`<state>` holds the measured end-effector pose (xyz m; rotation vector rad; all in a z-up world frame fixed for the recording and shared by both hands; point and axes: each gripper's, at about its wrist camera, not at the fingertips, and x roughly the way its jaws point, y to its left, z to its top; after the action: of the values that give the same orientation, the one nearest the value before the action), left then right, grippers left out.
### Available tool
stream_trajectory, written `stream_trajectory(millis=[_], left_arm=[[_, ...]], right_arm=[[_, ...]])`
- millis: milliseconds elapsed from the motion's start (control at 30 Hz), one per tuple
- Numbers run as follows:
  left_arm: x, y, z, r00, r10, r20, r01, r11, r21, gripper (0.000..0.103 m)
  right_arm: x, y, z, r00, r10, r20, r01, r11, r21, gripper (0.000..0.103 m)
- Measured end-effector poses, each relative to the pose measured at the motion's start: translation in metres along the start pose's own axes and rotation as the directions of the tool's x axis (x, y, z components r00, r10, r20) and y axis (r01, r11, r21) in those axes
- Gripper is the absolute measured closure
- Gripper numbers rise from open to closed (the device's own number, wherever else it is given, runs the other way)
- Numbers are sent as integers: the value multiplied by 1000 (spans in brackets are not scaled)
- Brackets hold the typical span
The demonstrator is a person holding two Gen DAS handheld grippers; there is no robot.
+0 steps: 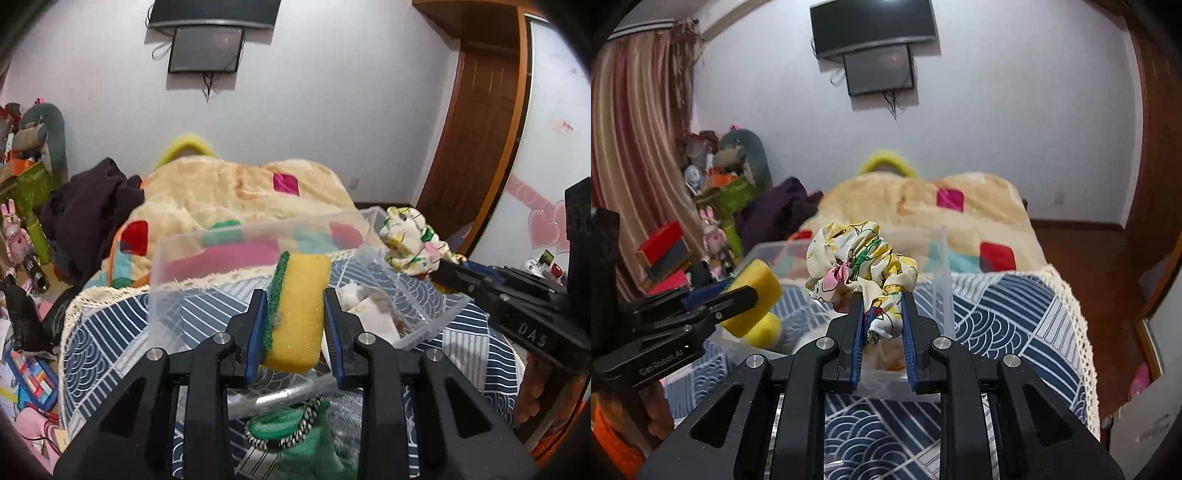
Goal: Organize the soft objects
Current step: 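Release the sponge into the box with the left tool while the right tool drops the scrunchie in, then grasp the black beaded strap with the left tool while the right tool grasps the green knit glove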
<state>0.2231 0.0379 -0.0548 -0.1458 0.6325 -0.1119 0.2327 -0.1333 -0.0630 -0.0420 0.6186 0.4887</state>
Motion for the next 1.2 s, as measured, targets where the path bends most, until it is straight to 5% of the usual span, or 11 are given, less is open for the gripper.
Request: stream_trajectory(millis=[300, 433, 533, 700, 767, 833, 1033, 1200], left_arm=[[40, 3, -2, 994, -16, -111, 13, 1000, -22, 73], [43, 2, -6, 990, -28, -136, 23, 999, -33, 62], [34, -1, -6, 994, -11, -111, 10, 1000, -14, 46], [3, -4, -4, 999, -10, -52, 11, 1000, 24, 38], [-11, -4, -5, 1000, 1, -30, 0, 999, 39, 36], [-25, -2, -7, 1000, 7, -11, -6, 999, 51, 36], [-49, 6, -31, 1000, 1, -12, 0, 997, 75, 37], [-50, 0, -55, 998, -13, -58, 20, 992, 121, 58]], right_arm=[[10, 3, -6, 998, -34, -55, 33, 999, -24, 84], [3, 4, -6, 998, -36, -51, 34, 999, -39, 70], [2, 4, -6, 999, -27, -44, 25, 999, -47, 60], [-9, 7, -7, 1000, -4, -25, 3, 999, -52, 58], [-16, 8, -9, 1000, 13, -12, -13, 999, -47, 48], [-25, 10, -13, 1000, 27, 12, -26, 999, -47, 39], [-33, 24, -25, 995, 99, 2, -98, 992, -82, 38], [-29, 39, -39, 988, 153, -36, -156, 981, -114, 39]])
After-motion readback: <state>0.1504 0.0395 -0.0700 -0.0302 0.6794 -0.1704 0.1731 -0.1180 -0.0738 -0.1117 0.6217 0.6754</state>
